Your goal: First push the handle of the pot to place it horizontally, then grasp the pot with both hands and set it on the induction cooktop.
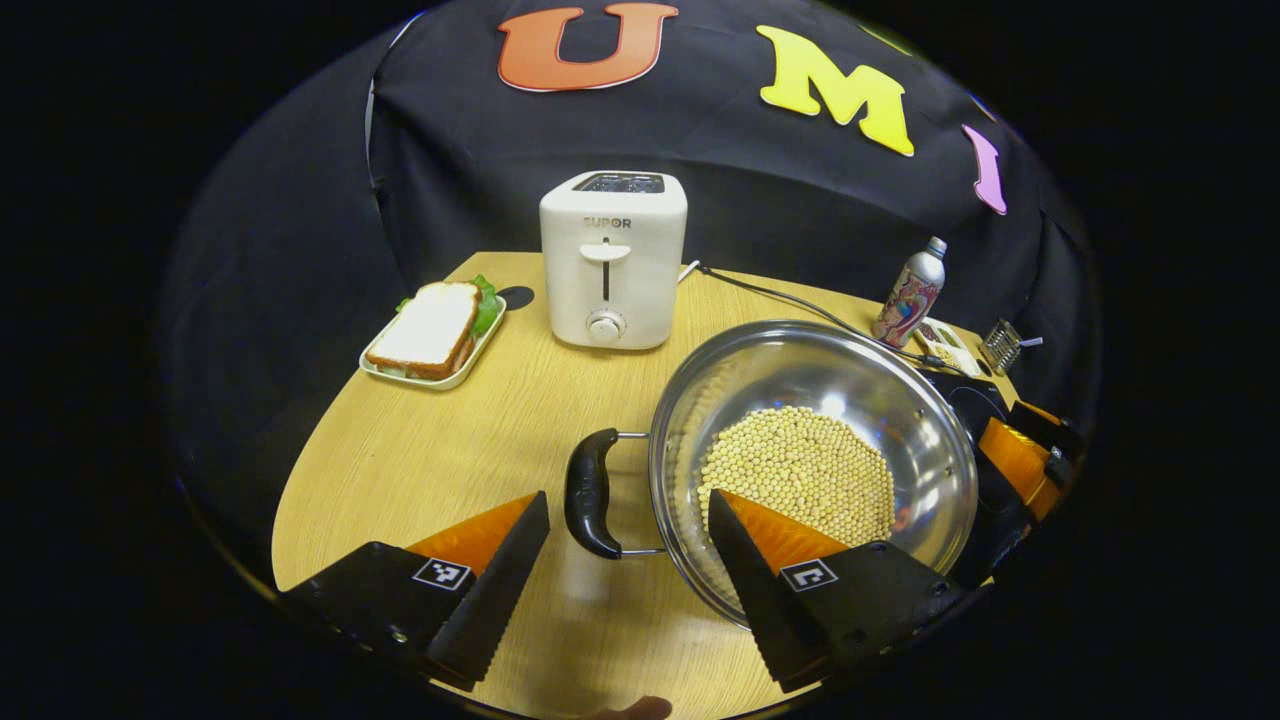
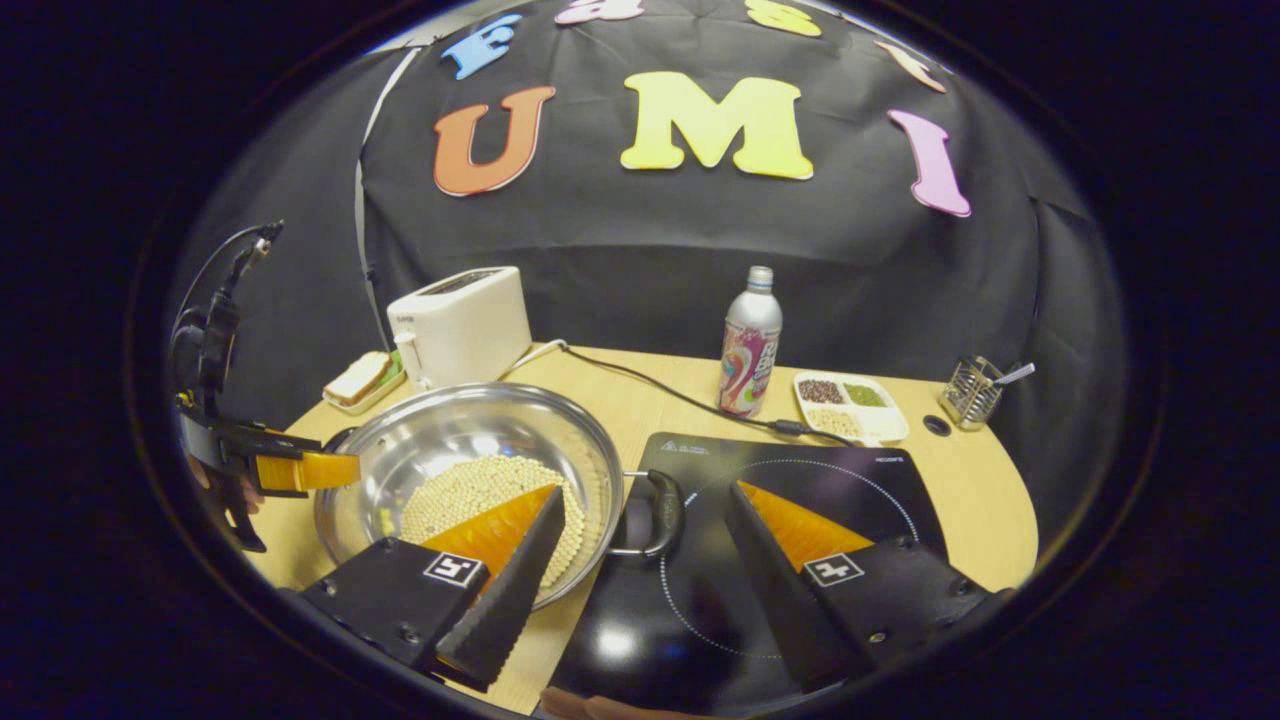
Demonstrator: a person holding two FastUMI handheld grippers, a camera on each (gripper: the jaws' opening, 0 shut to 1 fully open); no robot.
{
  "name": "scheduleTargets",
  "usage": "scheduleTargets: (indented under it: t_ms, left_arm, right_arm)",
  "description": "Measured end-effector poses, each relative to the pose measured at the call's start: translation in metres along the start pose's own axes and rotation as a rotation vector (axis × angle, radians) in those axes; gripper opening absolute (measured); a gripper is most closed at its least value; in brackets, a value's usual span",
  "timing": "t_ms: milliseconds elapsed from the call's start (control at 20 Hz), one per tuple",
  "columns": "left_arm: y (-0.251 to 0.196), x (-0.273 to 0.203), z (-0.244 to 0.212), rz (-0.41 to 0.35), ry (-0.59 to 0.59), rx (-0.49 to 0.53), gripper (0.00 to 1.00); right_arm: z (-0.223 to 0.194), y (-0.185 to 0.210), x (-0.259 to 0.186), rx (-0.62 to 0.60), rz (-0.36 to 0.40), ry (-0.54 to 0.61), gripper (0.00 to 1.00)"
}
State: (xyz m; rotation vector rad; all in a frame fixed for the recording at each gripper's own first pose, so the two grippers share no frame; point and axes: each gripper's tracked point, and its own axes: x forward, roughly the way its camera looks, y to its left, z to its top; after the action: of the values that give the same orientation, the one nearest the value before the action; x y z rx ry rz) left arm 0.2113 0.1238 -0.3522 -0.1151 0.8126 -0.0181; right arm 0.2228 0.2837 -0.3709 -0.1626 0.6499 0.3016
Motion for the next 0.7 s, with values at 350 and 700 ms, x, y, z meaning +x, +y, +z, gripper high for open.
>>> scheduleTargets:
  t_ms: [350,700]
  left_arm:
    - [0.008,0.026,-0.013,0.033,0.079,0.023,0.95]
    - [-0.002,0.032,-0.009,0.002,0.082,0.018,0.73]
  right_arm:
    - [-0.03,-0.012,0.04,0.035,-0.082,0.162,0.98]
    - [-0.023,-0.002,0.045,-0.022,0.002,0.142,0.79]
